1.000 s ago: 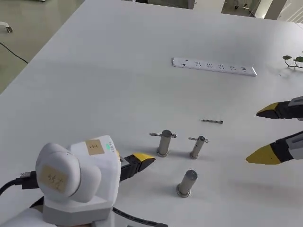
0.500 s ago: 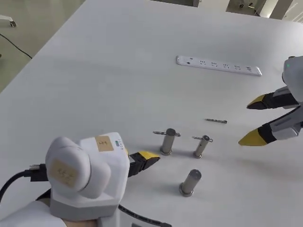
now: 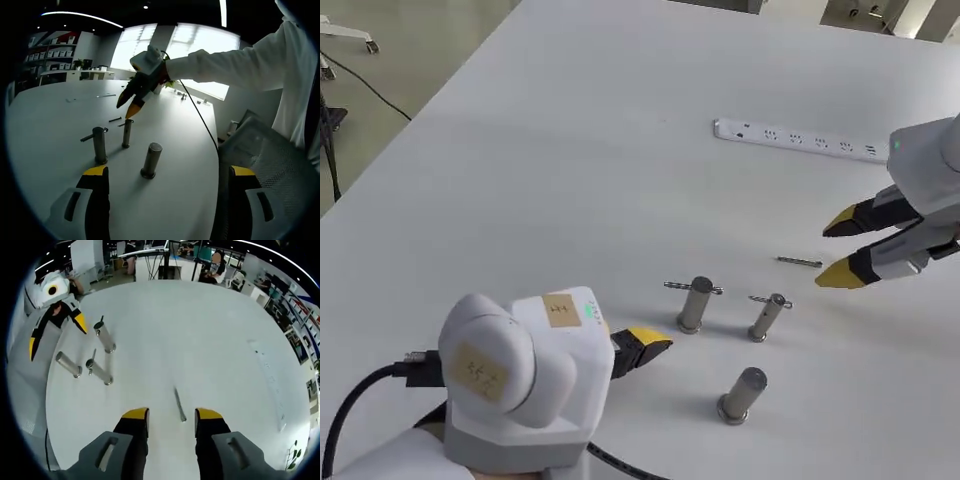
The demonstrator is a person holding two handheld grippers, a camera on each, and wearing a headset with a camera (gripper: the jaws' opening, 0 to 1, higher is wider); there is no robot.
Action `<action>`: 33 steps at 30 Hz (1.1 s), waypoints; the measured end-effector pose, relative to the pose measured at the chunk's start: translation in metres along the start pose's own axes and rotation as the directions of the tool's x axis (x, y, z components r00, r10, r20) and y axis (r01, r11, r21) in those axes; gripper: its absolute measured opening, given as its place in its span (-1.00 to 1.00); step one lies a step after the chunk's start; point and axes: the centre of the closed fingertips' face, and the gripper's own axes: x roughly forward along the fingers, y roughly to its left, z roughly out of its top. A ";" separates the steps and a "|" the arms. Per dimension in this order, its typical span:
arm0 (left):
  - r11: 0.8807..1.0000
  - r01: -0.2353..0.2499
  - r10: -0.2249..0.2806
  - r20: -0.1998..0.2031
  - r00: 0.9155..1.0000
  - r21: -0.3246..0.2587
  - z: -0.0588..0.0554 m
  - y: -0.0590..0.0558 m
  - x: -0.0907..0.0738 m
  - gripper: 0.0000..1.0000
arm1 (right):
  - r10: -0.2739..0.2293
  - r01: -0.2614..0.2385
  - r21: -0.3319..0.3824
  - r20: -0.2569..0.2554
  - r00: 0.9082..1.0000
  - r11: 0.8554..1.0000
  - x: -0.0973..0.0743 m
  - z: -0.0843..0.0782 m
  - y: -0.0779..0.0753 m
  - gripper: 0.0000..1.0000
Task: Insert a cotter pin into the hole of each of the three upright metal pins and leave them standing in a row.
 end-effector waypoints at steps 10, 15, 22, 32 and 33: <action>1.000 -0.004 0.004 -0.010 1.000 0.004 -0.003 0.000 0.000 0.95 | 0.007 -0.008 -0.015 -0.075 0.997 1.000 0.012 -0.017 -0.009 -0.65; 1.000 -0.008 0.008 -0.013 1.000 -0.001 -0.004 0.001 -0.001 0.96 | 0.012 -0.011 0.008 -0.063 0.998 1.000 0.014 -0.017 -0.010 -0.76; 1.000 -0.017 0.017 -0.014 1.000 -0.003 -0.005 0.003 0.000 0.94 | 0.018 -0.018 0.008 -0.062 0.998 1.000 0.019 -0.014 -0.011 -0.85; 1.000 -0.021 0.021 -0.013 1.000 -0.007 -0.006 0.005 -0.002 0.93 | 0.026 -0.027 -0.014 -0.093 0.995 1.000 0.025 -0.012 -0.009 -1.00; 1.000 -0.020 0.020 -0.014 1.000 -0.009 -0.006 0.005 -0.002 0.93 | 0.025 -0.027 -0.012 -0.096 0.995 1.000 0.025 -0.012 -0.010 -1.00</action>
